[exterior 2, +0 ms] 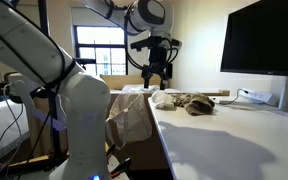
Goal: Put the white shirt in the bag
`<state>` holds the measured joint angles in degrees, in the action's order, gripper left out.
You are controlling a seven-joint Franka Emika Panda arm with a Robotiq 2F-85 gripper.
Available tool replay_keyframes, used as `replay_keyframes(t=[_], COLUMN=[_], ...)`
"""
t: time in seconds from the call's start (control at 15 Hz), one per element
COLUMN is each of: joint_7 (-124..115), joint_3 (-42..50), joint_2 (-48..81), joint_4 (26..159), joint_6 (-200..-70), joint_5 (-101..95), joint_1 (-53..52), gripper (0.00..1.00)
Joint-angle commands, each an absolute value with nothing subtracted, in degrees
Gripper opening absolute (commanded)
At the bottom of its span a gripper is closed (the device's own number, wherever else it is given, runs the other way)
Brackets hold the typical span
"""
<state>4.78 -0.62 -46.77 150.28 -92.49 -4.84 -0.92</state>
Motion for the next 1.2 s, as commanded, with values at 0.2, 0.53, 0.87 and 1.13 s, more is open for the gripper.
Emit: replay_keyframes(t=[0.2, 0.53, 0.87, 1.13], joint_7=[4.5, 4.5, 1.8, -0.2], joint_3=[-0.3, -0.3, -3.4, -9.0], joint_2=[-46.7, -46.7, -47.6, -46.4], joint_4=[150.2, 150.2, 151.0, 149.9], joint_6=[-92.4, -92.4, -98.0, -105.3], joint_5=[-5.0, -5.0, -3.6, -1.2], joint_1=[-1.4, -1.4, -3.3, -8.3], gripper=[1.00, 1.00, 1.00, 1.00])
